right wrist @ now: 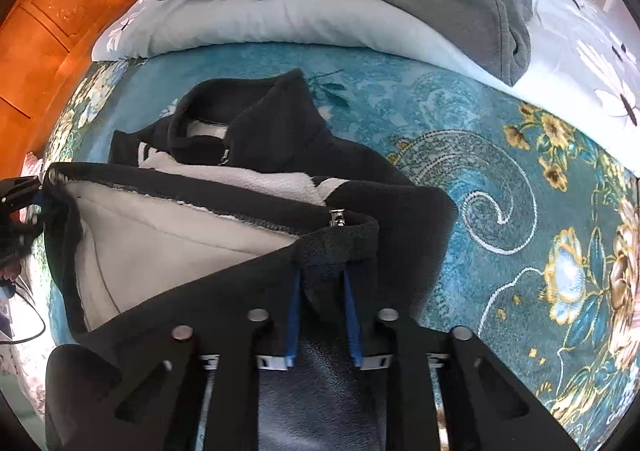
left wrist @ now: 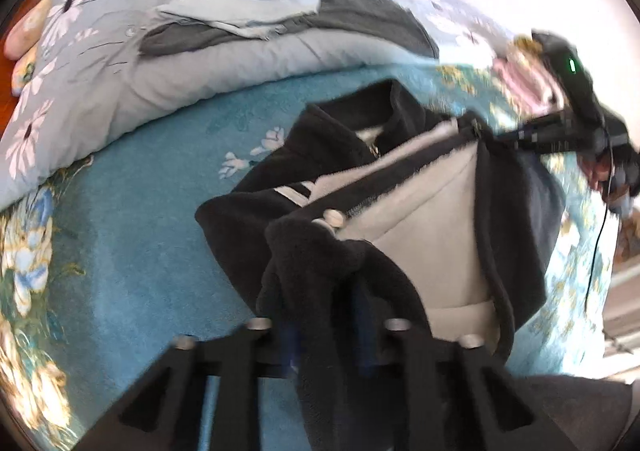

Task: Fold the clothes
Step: 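Fold the side edge over the jacket with both grippers and lower it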

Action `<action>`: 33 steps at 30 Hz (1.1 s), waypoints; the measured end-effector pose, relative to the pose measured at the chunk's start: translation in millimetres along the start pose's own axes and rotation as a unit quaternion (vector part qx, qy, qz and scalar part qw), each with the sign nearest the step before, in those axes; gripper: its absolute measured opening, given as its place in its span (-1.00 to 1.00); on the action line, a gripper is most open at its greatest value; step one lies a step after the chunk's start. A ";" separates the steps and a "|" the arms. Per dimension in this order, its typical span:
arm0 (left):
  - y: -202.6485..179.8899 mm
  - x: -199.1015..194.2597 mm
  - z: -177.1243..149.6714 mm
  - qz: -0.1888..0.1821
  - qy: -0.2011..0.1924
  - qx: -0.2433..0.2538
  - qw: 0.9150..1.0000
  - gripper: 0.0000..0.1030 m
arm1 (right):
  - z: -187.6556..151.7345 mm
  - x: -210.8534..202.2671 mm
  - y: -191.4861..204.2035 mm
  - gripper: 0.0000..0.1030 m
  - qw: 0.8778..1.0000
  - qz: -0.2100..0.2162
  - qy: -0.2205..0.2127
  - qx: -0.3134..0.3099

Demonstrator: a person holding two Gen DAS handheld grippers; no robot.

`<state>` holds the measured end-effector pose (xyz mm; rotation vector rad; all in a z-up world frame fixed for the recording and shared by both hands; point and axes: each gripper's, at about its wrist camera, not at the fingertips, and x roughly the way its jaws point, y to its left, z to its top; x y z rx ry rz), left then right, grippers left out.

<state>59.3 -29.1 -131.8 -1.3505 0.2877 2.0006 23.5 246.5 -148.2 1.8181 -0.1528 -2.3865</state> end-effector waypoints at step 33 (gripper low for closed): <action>66.5 5.3 27.6 -0.023 -0.039 -0.126 0.991 0.12 | -1.3 -42.8 -76.9 -0.38 0.985 0.037 -0.087 0.145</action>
